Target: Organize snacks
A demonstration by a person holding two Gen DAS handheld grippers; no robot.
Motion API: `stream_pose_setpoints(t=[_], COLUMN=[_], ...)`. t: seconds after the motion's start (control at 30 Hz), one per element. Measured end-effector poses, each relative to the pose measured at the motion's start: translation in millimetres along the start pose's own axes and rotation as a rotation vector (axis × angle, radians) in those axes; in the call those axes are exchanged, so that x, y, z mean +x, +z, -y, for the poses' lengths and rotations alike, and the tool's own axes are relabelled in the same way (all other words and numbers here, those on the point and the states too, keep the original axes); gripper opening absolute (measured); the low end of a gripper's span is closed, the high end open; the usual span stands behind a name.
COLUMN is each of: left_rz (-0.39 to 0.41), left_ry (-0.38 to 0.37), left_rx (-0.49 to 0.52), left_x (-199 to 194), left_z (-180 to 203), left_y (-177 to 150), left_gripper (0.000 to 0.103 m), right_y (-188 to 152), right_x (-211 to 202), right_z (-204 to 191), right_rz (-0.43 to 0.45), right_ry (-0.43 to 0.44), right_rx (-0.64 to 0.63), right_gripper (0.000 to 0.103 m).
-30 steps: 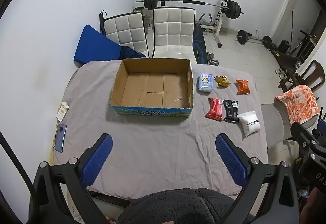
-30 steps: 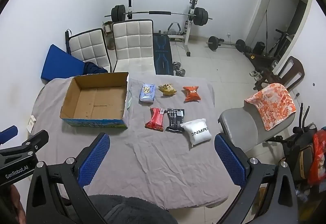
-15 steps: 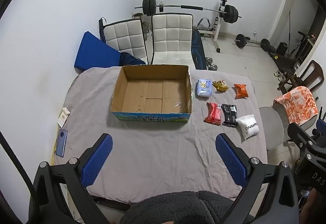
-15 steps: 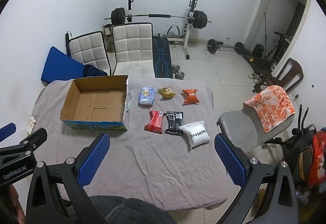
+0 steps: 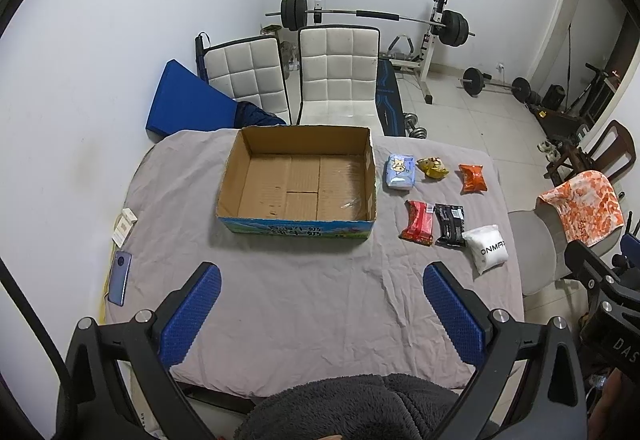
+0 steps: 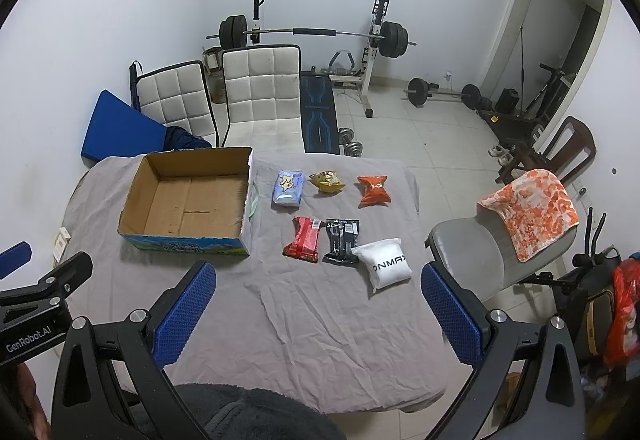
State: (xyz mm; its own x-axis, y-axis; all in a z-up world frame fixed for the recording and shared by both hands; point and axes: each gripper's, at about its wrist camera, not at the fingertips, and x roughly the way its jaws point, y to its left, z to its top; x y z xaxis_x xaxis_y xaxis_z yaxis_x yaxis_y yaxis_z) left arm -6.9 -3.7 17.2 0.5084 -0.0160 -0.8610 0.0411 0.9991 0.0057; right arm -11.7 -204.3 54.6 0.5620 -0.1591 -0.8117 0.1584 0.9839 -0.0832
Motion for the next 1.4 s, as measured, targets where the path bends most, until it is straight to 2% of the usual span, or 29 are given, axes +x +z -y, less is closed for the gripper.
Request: stream_pose_setpoints(t=[1.4], left_rz=[0.020], left_ry=[-0.025], left_rx=[0.009], left_x=[8.3], left_z=[2.0], left_y=[5.3], left_gripper=[0.103], right_y=[6.4], right_x=[3.6], right_z=[0.5], right_rz=[0.015], right_ry=[-0.019], right_rx=[-0.005], right_gripper=[0.103])
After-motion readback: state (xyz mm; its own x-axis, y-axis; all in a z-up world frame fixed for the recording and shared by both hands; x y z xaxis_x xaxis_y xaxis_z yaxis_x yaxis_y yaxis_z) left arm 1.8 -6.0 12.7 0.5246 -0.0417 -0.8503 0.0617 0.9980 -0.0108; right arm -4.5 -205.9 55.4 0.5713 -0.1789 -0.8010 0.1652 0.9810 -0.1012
